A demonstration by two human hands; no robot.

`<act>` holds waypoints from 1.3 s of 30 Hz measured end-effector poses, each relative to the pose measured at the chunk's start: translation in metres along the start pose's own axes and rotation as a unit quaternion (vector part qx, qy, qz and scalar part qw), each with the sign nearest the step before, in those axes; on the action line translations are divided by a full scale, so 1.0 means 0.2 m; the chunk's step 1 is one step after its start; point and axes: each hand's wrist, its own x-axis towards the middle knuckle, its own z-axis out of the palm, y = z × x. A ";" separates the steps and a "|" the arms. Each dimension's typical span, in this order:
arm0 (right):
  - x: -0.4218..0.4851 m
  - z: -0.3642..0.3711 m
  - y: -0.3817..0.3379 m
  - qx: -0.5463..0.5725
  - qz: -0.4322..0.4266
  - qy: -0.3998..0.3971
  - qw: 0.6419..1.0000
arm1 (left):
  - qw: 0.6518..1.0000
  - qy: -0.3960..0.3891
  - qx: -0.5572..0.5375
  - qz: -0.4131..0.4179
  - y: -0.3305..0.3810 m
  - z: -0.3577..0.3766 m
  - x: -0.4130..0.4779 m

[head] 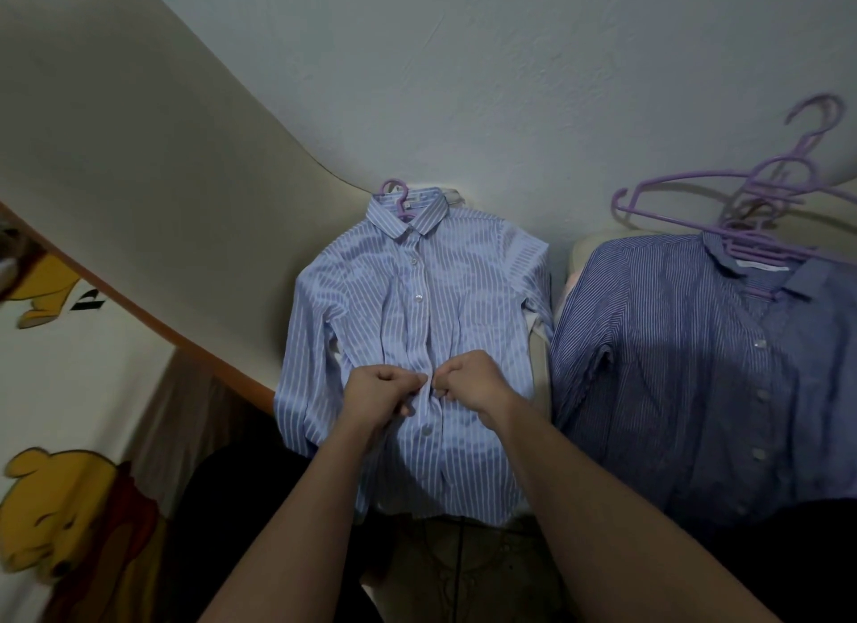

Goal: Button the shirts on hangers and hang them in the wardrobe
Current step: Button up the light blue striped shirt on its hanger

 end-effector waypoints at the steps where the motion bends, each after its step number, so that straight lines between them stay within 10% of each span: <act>1: 0.00 0.00 -0.01 0.006 0.004 0.000 1.000 | 1.000 0.001 -0.002 0.004 0.00 0.00 0.00; 34: 0.06 0.01 0.08 -0.031 -0.026 -0.023 0.999 | 0.999 -0.022 0.012 0.020 0.00 -0.01 0.00; 39: 0.02 0.03 0.08 -0.086 -0.061 0.004 0.994 | 0.980 -0.002 0.165 0.110 -0.02 0.02 -0.03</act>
